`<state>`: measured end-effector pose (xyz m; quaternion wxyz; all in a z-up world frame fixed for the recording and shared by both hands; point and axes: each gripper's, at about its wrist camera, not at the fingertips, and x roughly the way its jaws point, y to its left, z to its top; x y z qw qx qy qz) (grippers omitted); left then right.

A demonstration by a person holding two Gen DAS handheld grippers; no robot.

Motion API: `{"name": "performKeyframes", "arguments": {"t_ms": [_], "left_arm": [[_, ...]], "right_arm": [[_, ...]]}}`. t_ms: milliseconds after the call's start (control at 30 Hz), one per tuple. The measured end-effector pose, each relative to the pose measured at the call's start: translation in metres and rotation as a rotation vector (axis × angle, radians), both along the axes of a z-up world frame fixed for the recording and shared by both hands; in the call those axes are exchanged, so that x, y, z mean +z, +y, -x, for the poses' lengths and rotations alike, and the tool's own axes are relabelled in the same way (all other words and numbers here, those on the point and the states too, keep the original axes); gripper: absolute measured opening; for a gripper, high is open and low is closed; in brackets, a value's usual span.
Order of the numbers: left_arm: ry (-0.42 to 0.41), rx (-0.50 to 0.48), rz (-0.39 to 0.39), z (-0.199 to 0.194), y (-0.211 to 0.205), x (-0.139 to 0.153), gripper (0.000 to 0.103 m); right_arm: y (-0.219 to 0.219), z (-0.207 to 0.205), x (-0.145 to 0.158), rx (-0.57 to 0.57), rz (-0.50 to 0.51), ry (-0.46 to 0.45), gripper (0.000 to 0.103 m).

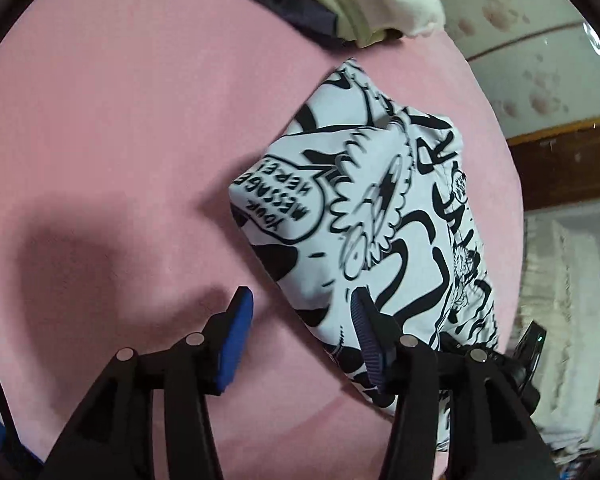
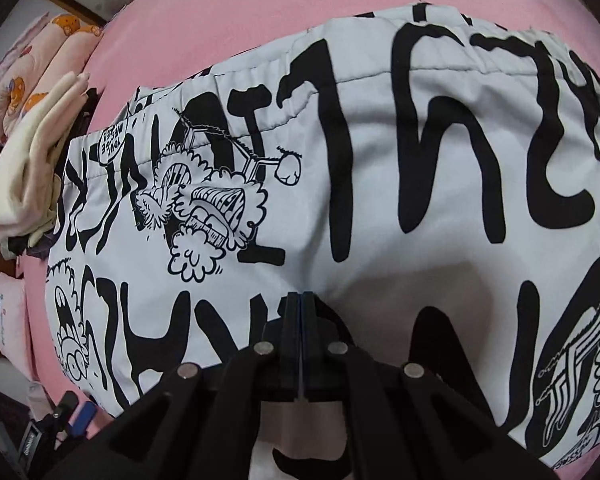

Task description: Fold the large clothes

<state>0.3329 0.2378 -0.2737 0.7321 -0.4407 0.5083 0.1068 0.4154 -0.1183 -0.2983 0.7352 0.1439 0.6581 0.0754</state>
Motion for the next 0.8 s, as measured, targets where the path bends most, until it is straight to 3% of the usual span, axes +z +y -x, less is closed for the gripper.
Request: {"name": "performKeyframes", "arguments": {"t_ms": [167,233,300,500,667,800], "left_arm": [[-0.027,-0.001,0.071,-0.006,0.012,-0.023,0.051],[-0.031,-0.005,0.111,-0.013,0.016,-0.034,0.06],[-0.037,-0.015,0.131,-0.02,0.018,-0.042,0.061],[-0.123,-0.066,0.14,-0.046,0.024,-0.05,0.061],[-0.181,-0.031,0.177,-0.059,0.03,-0.059,0.064],[-0.192,0.003,0.133,-0.055,0.025,-0.055,0.055]], "right_arm": [[0.005,-0.001,-0.001,-0.005,0.027,-0.011,0.0],[0.006,0.001,0.0,-0.001,0.046,-0.021,0.0],[0.007,0.001,0.0,-0.003,0.06,-0.028,0.0],[0.01,0.001,0.0,-0.039,0.091,-0.036,0.0],[0.017,0.0,-0.001,-0.056,0.108,-0.055,0.0],[0.019,-0.001,-0.002,-0.074,0.101,-0.06,0.0]]}}
